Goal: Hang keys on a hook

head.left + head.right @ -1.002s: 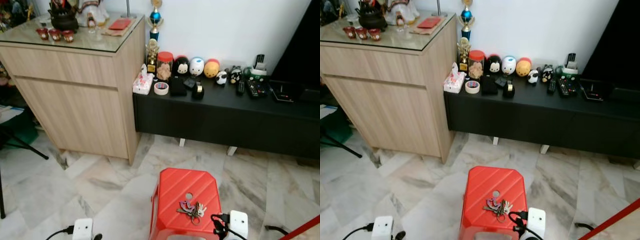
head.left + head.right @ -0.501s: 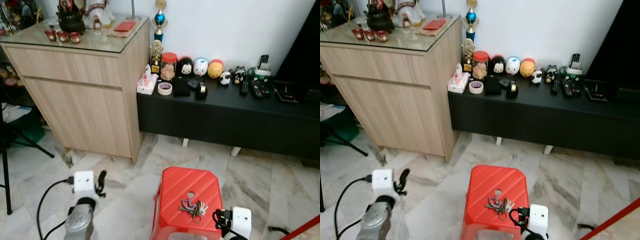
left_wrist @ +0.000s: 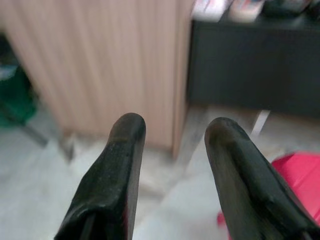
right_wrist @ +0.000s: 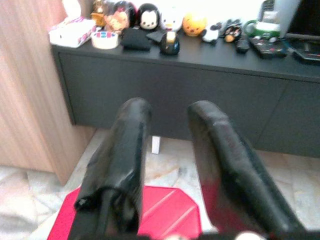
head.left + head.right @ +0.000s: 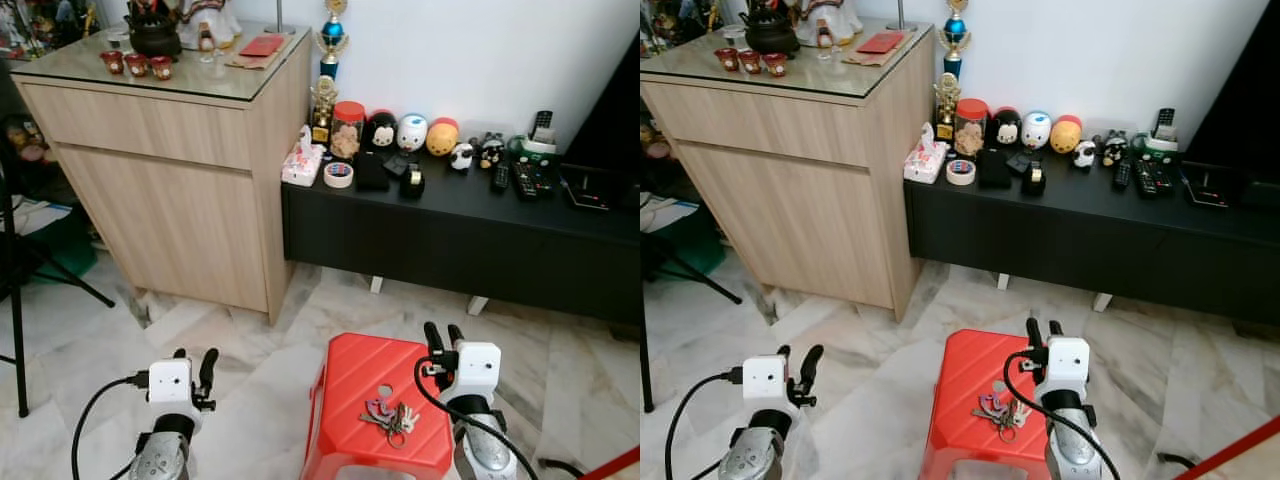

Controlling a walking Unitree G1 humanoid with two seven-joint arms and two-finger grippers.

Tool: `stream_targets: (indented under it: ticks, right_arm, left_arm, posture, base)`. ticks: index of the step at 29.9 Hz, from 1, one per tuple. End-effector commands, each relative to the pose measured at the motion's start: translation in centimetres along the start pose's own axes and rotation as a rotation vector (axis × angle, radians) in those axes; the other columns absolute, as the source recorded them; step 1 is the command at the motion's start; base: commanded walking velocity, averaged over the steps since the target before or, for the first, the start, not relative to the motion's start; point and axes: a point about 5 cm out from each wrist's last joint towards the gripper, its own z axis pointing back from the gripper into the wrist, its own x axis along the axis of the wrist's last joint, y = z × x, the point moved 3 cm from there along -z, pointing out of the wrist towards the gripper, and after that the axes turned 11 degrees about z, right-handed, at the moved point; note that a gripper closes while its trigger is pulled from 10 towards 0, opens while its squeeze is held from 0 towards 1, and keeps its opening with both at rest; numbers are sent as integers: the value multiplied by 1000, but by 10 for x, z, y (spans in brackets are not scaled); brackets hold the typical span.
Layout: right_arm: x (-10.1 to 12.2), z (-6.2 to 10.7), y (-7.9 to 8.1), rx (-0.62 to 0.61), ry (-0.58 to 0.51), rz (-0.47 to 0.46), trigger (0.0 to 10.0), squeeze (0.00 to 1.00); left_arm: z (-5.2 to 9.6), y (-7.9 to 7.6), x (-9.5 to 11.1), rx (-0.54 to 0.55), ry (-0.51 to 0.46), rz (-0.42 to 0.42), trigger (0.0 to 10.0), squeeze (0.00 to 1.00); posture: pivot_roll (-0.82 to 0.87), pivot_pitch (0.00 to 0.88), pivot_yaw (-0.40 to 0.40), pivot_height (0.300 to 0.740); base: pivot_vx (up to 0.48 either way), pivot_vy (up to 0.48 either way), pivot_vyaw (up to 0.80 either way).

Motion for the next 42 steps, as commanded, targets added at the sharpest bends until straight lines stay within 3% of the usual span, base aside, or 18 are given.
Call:
stream_targets:
  ticks: [1,8,13,22,31,42]
  right_arm:
    - [3,1,-4,-30,-6,-9,10000,0]
    - [-8,25,-11,-63,42,6,10000,0]
    - [-5,18,-8,-64,54,-12,10000,0]
    - [-11,15,-3,-46,128,-19,10000,0]
    - [-11,12,-5,-52,141,-16,10000,0]
    - [-7,7,1,-32,132,-20,10000,0]
  left_arm:
    - [2,-7,3,-35,-6,-4,10000,0]
    - [7,-7,1,-21,2,12,10000,0]
    - [1,-13,4,-25,16,27,10000,0]
    - [-1,-6,7,-11,19,27,10000,0]
    - [-4,-9,10,-10,13,39,10000,0]
    - [-6,-15,10,-10,18,51,10000,0]
  posture:
    - [43,0,-73,740]
    - [37,0,-73,740]
    - [36,0,-68,740]
    - [44,0,-72,740]
    - [41,0,-70,705]
    - [44,25,-73,705]
  base:
    - [0,0,0]
    - [0,0,0]
    - [0,0,0]
    - [0,0,0]
    - [0,0,0]
    - [0,0,0]
